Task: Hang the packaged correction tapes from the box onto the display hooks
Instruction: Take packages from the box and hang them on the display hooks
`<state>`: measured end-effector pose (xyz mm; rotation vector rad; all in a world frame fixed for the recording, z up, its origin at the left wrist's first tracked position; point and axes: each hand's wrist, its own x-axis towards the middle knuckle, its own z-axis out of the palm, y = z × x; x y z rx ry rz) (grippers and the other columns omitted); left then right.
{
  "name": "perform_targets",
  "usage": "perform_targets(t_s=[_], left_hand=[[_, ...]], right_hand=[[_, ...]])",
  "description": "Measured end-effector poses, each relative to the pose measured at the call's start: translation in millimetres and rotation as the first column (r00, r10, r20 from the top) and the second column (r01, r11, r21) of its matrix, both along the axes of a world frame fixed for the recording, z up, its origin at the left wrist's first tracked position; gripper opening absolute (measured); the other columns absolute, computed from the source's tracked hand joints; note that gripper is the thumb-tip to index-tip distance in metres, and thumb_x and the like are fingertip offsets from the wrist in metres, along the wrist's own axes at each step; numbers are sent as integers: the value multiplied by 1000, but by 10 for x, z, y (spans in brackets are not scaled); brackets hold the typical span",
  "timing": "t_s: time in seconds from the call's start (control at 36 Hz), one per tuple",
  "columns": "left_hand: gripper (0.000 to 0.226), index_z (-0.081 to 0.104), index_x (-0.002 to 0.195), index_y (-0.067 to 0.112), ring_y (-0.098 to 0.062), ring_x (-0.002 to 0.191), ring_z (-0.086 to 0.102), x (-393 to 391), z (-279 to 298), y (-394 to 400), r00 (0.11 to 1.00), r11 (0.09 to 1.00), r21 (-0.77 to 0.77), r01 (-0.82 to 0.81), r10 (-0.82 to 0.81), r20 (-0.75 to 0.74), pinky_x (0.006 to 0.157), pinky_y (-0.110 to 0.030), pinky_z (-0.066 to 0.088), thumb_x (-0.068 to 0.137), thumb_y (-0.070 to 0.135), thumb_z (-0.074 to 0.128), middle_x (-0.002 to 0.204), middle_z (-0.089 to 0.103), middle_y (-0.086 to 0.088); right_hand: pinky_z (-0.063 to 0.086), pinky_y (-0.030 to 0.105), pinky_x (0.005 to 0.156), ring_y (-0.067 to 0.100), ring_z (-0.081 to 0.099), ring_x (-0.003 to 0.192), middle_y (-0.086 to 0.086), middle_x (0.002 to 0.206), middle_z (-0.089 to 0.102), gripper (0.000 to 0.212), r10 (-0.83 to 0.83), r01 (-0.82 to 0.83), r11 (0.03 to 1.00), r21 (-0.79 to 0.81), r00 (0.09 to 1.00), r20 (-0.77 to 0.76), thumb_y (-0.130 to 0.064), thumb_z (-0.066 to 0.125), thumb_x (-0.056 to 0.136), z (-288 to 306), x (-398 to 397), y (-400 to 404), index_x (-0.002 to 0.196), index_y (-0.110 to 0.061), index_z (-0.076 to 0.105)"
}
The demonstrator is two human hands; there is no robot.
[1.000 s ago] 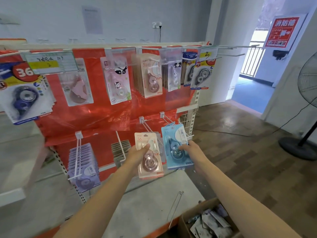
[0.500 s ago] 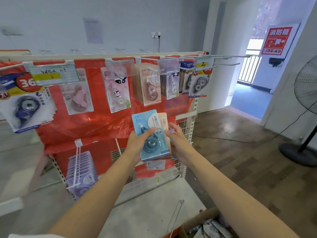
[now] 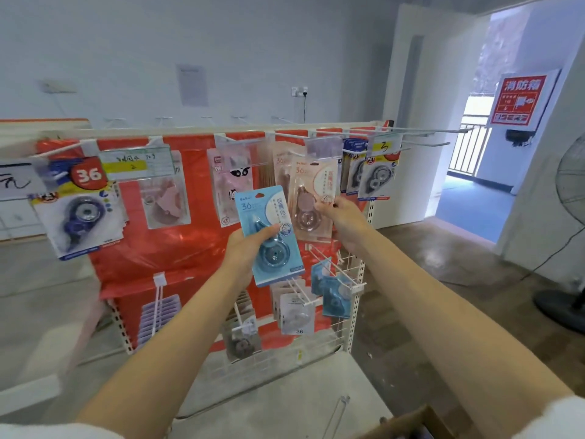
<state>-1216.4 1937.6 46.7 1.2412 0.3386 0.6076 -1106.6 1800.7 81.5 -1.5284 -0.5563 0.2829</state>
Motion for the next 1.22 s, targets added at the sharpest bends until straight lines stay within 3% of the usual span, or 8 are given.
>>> perform_targets(t_s=[0.31,0.53,0.72,0.78,0.89,1.03,1.11,1.22], left_hand=[[17,66,94,13,-29,85,69,-35,-103,-46,995,996,35,79,-77,-66,81,-43,56,80,4,70,96,72,-11],[19,65,97,12,-24,76,70,16,-111,-122,994,996,29,87,-84,-73,72,-37,58,81,2,69,91,72,-8],[20,66,99,12,-30,87,70,33,-123,-48,991,998,57,1,7,-134,81,-44,57,81,5,71,97,72,-12],[19,66,97,14,-28,84,71,28,-118,-13,991,998,60,-20,27,-132,80,-43,57,81,5,71,95,73,-10],[18,66,95,14,-27,82,71,21,-114,46,988,996,58,-64,72,-139,79,-43,57,80,6,72,92,73,-8],[25,65,101,12,-23,77,71,33,-129,71,983,991,84,-101,112,-144,72,-39,58,79,6,73,92,73,-7],[22,66,98,14,-24,79,71,55,-162,69,979,989,107,-104,121,-162,75,-41,57,79,6,73,92,73,-6],[19,65,93,14,-25,80,70,116,-203,15,975,991,106,-86,105,-195,75,-41,57,79,3,72,90,73,-7]], right_hand=[[50,46,97,25,64,105,11,114,67,18,-83,85,991,-99,996,18,-18,55,96,147,190,80,112,-11,57],[45,12,61,27,55,100,11,128,49,51,-101,193,927,-321,954,283,-26,44,101,146,269,140,144,-4,27],[42,28,83,27,54,111,6,137,36,64,93,152,860,-488,893,441,-21,54,96,-86,301,300,151,-23,21],[40,29,85,29,51,117,13,132,46,57,23,160,876,-456,929,369,-22,57,95,-138,343,324,142,-9,29],[48,32,77,29,60,98,17,121,58,40,-104,188,921,-341,963,249,-24,61,93,-160,464,426,121,-2,43],[46,19,38,17,60,54,16,112,57,34,-104,144,943,-301,984,145,-19,57,96,-106,585,553,121,-4,39],[54,27,53,21,63,64,16,110,57,37,-84,151,915,-374,978,191,-21,55,97,-120,652,567,124,-3,37],[44,42,90,39,54,115,24,127,54,41,26,251,783,-569,901,434,-26,51,98,-185,711,496,126,1,38]])
